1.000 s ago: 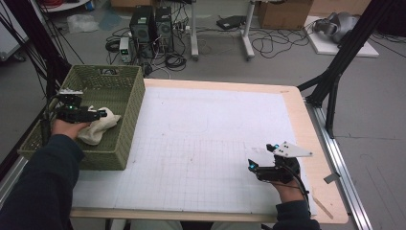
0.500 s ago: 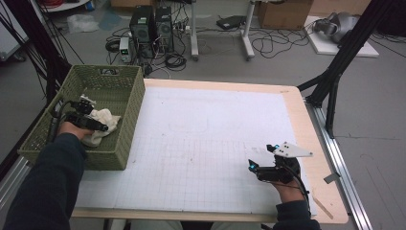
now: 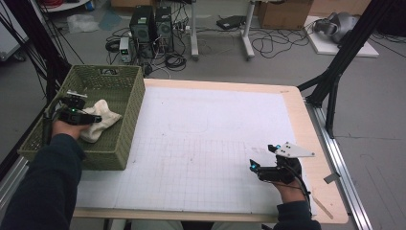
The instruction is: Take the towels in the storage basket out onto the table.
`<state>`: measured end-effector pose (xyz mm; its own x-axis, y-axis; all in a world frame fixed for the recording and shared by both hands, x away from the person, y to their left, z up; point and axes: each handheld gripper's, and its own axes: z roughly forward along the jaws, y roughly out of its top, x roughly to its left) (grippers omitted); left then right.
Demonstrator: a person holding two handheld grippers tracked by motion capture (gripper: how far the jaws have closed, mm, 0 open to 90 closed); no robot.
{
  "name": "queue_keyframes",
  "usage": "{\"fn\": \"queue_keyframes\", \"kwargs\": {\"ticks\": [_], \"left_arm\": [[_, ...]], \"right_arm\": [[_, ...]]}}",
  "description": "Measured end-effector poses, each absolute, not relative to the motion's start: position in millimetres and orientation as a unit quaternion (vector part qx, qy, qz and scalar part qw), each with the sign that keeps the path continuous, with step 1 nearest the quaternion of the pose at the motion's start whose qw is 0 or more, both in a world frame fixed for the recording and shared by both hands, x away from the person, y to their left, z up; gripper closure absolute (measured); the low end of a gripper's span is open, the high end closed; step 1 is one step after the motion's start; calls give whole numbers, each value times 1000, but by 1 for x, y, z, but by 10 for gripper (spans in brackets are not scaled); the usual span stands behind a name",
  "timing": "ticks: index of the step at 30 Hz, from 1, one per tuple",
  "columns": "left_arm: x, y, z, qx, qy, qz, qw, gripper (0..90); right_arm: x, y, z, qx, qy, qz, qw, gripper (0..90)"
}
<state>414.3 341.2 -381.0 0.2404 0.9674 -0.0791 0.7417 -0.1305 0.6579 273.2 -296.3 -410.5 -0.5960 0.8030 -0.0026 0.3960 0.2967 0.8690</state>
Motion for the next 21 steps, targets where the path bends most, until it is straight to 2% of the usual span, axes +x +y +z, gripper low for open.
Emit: {"fn": "queue_keyframes", "kwargs": {"ticks": [3, 10, 21], "left_arm": [[409, 350, -372, 698, 595, 205, 343, 765], [390, 358, -346, 651, 558, 266, 441, 771], [375, 344, -303, 641, 479, 307, 515, 772]], "right_arm": [[272, -297, -410, 390, 772, 449, 226, 100], [272, -297, -409, 388, 771, 451, 227, 100], [273, -294, -408, 384, 773, 451, 227, 100]]}}
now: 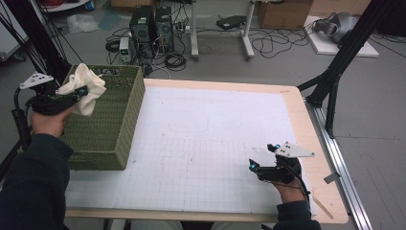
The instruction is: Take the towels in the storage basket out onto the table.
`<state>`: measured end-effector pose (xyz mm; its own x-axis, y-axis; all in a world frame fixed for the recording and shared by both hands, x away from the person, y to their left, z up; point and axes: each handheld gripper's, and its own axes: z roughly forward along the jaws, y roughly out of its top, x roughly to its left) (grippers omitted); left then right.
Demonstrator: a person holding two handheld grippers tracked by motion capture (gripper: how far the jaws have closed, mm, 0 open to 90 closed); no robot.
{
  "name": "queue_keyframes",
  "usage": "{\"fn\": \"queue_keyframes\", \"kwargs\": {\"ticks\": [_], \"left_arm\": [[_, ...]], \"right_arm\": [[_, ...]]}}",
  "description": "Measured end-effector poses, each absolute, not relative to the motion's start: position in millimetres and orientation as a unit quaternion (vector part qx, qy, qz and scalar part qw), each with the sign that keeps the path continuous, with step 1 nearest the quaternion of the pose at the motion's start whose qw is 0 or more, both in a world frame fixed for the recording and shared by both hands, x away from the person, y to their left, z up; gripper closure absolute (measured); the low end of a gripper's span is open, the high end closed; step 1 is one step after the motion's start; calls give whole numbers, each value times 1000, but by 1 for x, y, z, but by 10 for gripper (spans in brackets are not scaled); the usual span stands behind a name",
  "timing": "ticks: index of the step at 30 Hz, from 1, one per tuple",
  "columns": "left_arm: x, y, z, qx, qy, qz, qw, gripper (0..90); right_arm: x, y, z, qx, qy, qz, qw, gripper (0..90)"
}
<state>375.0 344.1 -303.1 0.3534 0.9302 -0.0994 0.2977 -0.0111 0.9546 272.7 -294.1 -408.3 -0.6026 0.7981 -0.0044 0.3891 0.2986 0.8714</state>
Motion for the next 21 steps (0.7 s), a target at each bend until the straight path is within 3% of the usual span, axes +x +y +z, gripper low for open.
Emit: {"fn": "queue_keyframes", "kwargs": {"ticks": [12, 21], "left_arm": [[369, 301, -277, 642, 409, 310, 570, 772], [363, 253, -276, 655, 355, 281, 605, 772]], "right_arm": [[272, -295, -407, 385, 771, 453, 227, 101], [271, -294, -407, 385, 772, 452, 226, 101]]}}
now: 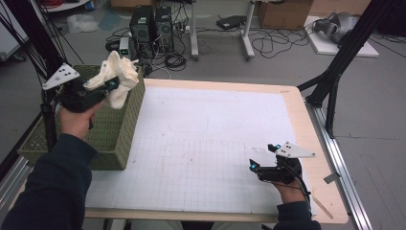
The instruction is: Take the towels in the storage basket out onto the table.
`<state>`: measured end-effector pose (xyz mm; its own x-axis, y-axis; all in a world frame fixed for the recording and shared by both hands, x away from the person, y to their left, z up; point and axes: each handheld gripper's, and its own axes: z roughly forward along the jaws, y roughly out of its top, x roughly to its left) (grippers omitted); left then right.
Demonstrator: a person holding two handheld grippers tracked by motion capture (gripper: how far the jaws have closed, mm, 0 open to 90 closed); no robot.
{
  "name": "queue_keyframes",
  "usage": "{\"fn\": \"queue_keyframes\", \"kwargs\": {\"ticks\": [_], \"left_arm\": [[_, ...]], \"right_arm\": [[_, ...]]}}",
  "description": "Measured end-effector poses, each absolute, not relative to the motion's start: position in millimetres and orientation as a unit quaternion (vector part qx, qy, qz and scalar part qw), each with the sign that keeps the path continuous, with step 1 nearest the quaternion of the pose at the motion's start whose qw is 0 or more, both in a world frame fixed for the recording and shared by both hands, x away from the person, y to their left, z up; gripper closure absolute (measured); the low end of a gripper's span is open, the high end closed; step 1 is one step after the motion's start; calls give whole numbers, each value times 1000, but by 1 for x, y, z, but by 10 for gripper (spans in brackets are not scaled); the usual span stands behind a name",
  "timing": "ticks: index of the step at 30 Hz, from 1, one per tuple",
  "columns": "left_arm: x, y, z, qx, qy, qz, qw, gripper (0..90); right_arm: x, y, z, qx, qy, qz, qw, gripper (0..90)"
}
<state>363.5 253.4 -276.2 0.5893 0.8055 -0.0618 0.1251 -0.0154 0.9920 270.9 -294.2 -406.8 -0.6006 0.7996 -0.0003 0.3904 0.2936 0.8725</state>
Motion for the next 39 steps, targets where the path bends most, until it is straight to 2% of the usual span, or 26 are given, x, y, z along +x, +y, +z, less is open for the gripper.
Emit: {"fn": "queue_keyframes", "kwargs": {"ticks": [16, 29, 39], "left_arm": [[364, 154, -316, 691, 294, 210, 626, 771], [367, 82, -374, 739, 276, 162, 592, 765], [363, 33, -422, 791, 260, 141, 536, 758]], "right_arm": [[271, -296, -407, 386, 772, 451, 228, 101], [271, -299, -408, 389, 770, 451, 230, 100], [271, -304, -408, 394, 767, 452, 231, 101]]}}
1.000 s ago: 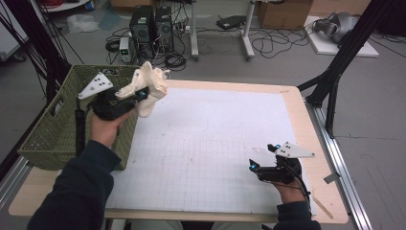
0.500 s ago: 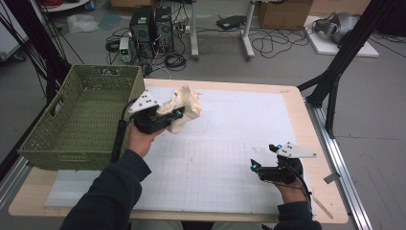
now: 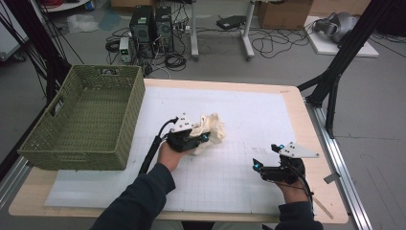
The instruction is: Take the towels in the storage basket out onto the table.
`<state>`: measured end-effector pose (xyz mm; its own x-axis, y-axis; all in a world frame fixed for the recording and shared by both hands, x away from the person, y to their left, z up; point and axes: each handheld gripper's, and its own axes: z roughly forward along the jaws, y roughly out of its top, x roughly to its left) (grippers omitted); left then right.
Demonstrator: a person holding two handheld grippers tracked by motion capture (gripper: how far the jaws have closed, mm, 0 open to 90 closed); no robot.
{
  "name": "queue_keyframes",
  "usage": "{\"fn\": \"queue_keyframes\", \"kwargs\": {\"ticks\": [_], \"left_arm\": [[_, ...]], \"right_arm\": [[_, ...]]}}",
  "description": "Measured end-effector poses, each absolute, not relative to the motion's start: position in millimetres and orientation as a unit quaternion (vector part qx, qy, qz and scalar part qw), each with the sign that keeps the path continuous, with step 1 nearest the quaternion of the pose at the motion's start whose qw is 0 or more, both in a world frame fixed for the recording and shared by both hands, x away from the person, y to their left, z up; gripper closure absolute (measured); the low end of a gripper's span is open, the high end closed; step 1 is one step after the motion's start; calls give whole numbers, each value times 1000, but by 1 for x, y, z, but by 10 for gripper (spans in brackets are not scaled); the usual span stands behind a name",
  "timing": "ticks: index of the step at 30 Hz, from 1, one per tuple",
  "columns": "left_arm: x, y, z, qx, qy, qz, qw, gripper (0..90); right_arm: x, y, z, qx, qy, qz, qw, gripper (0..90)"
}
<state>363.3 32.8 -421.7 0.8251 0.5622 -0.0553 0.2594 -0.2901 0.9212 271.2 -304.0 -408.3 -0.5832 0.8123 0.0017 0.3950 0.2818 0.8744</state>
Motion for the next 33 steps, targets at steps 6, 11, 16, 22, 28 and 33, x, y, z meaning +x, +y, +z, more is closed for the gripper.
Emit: {"fn": "queue_keyframes", "kwargs": {"ticks": [6, 11, 16, 22, 28, 33], "left_arm": [[364, 18, -440, 806, 273, 138, 507, 733], [366, 18, -444, 809, 298, 119, 493, 525], [363, 35, -426, 787, 319, 117, 515, 265], [351, 79, -407, 752, 336, 157, 546, 236], [344, 111, -407, 745, 353, 165, 542, 194], [340, 129, -407, 740, 359, 175, 541, 194]], "right_arm": [[272, -305, -409, 396, 766, 451, 230, 101], [272, -305, -409, 395, 766, 451, 230, 101], [271, -306, -409, 398, 764, 452, 230, 101], [273, -306, -409, 399, 763, 452, 232, 101], [274, -305, -407, 402, 760, 454, 233, 100], [275, -305, -408, 406, 759, 452, 234, 100]]}}
